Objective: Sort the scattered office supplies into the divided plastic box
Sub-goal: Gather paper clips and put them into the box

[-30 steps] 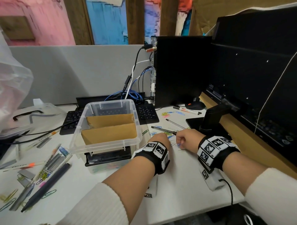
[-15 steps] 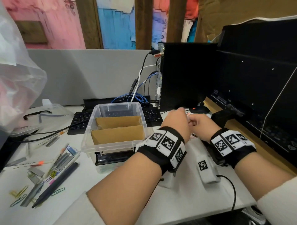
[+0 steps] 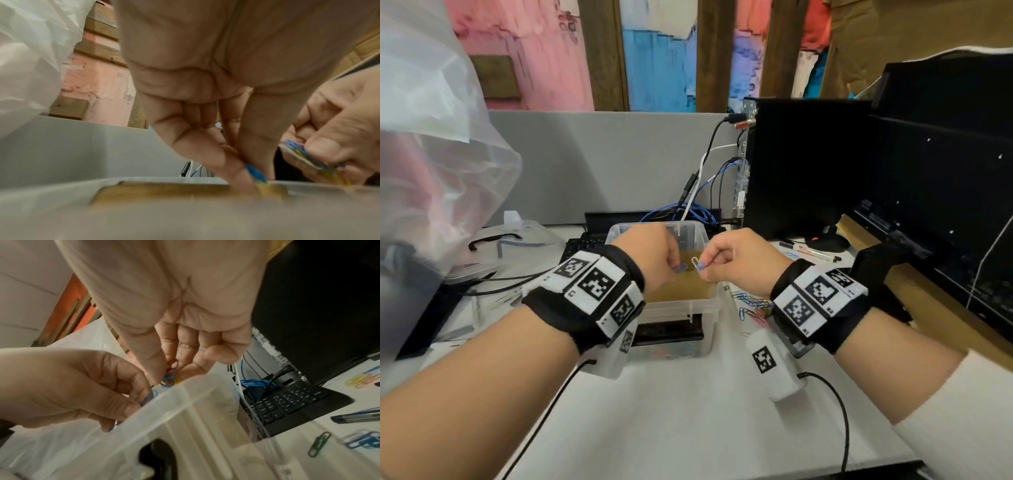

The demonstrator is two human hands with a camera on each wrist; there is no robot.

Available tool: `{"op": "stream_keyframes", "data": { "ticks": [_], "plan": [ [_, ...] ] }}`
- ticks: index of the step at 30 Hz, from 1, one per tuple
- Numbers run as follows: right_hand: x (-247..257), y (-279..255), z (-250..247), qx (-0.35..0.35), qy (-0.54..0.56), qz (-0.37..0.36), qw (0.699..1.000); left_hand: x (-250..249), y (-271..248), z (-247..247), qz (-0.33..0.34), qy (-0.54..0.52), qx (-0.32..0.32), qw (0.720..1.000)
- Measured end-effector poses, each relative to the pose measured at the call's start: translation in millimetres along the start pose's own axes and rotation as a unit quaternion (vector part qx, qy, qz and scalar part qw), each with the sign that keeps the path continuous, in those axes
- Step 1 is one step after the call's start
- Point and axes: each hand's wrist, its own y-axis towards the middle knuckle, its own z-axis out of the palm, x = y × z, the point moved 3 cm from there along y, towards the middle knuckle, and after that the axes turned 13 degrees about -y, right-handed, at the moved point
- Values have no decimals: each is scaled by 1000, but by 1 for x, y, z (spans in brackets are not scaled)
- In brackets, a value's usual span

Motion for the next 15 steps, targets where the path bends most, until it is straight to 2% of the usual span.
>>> {"op": "stream_keyframes", "data": {
  "ticks": [4,9,12,15],
  "plan": [
    [12,5,16,17,-37,-9,999,23,-2,8,-38,37,21,998],
    [15,3,18,29,-69,-7,997,33,-4,14,-37,44,28,998],
    [11,2,16,24,-49,-14,998,29,-4,15,-18,13,4,1000],
    [2,0,6,-11,-47,-12,999,11,-7,11,28,-49,-33,998]
  ]
}}
